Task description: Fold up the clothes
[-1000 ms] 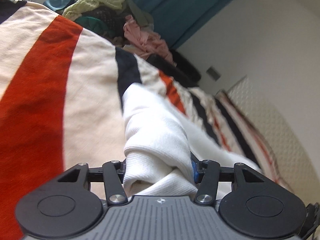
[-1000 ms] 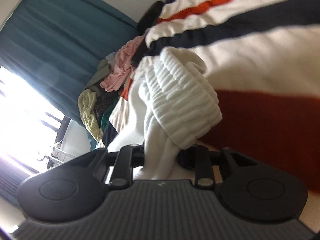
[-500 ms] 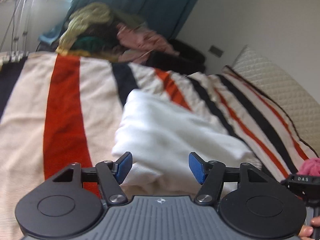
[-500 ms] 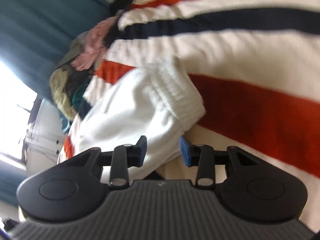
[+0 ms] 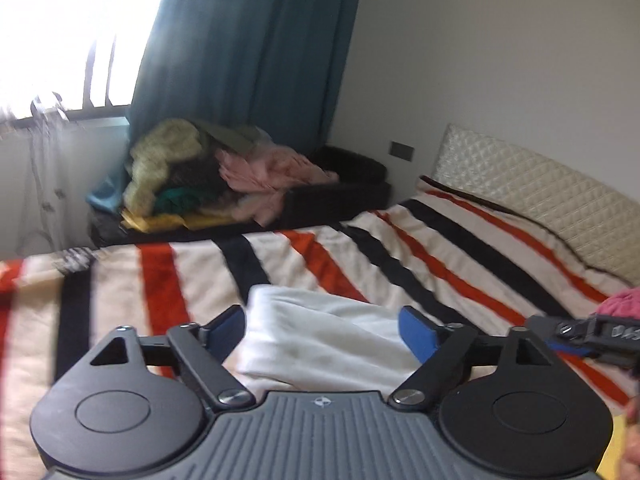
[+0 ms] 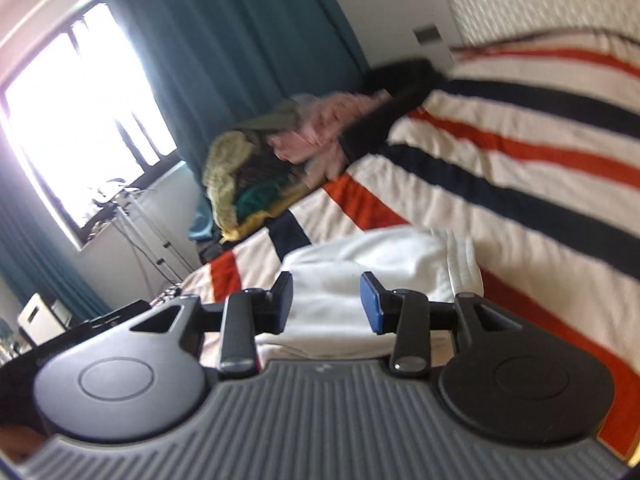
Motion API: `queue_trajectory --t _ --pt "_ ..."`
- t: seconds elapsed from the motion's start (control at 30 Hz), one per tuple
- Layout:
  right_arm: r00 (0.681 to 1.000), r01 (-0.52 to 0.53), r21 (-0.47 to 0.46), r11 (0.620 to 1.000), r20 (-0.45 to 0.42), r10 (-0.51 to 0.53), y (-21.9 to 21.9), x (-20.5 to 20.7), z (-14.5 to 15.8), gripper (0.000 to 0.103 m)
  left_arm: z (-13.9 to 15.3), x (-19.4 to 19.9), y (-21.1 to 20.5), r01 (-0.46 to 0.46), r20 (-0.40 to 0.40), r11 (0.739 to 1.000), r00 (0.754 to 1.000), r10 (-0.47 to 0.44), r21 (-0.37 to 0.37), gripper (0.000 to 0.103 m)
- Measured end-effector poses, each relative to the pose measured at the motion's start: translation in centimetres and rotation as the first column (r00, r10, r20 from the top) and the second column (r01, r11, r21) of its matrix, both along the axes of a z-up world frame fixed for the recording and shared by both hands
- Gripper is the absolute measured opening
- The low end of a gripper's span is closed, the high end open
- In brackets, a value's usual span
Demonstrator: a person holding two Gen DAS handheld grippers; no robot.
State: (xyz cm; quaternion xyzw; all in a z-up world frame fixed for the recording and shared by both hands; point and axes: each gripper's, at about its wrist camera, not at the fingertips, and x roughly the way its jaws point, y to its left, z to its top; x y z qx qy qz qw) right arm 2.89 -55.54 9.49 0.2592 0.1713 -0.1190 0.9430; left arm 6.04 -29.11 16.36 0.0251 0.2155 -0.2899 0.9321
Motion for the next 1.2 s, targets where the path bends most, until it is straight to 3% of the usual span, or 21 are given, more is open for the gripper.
queue_trajectory --t 0.07,0.13,0.2,0.23,0.43,0.6,0.93,1.2 --pt "1.0 -0.009 -0.033 0.999 0.029 0.01 1.2 -1.6 1.0 0.044 1.3 -2.2 0.7 -0.017 0.049 1.0 0.999 0.016 0.02 0.097" --pt "0.998 -0.014 -0.059 0.998 0.059 0.017 2.4 -3.2 1.6 0.055 2.2 -4.2 1.8 -0.016 0.079 1.0 0.997 0.015 0.01 0.099" --pt "0.995 -0.014 -0.081 0.997 0.093 0.022 3.5 -4.8 1.8 0.081 2.6 -6.0 2.9 -0.019 0.089 1.0 0.996 0.02 -0.011 0.102" --pt "0.994 -0.019 -0.093 0.995 0.103 0.028 4.1 -5.3 1.8 0.086 2.7 -6.9 3.6 -0.025 0.095 0.999 0.995 0.026 -0.021 0.103" --pt "0.993 -0.02 -0.184 0.983 0.107 0.04 7.2 -7.7 0.9 0.084 1.8 -11.2 6.4 -0.056 0.136 0.998 0.989 0.06 -0.032 0.103" --pt "0.994 0.003 -0.203 0.979 0.109 0.02 8.8 -8.6 -1.2 0.084 0.0 -13.0 7.9 -0.067 0.134 0.996 0.988 0.073 -0.051 0.103" --pt "0.995 0.039 -0.282 0.958 0.097 -0.012 11.3 -8.4 -6.1 0.085 -3.7 -14.2 8.2 -0.056 0.168 0.998 0.984 0.056 -0.006 0.103" --pt "0.995 0.058 -0.312 0.948 0.101 -0.027 12.0 -8.5 -7.9 0.084 -6.1 -12.9 8.4 -0.059 0.125 0.998 0.99 0.06 -0.011 0.103"
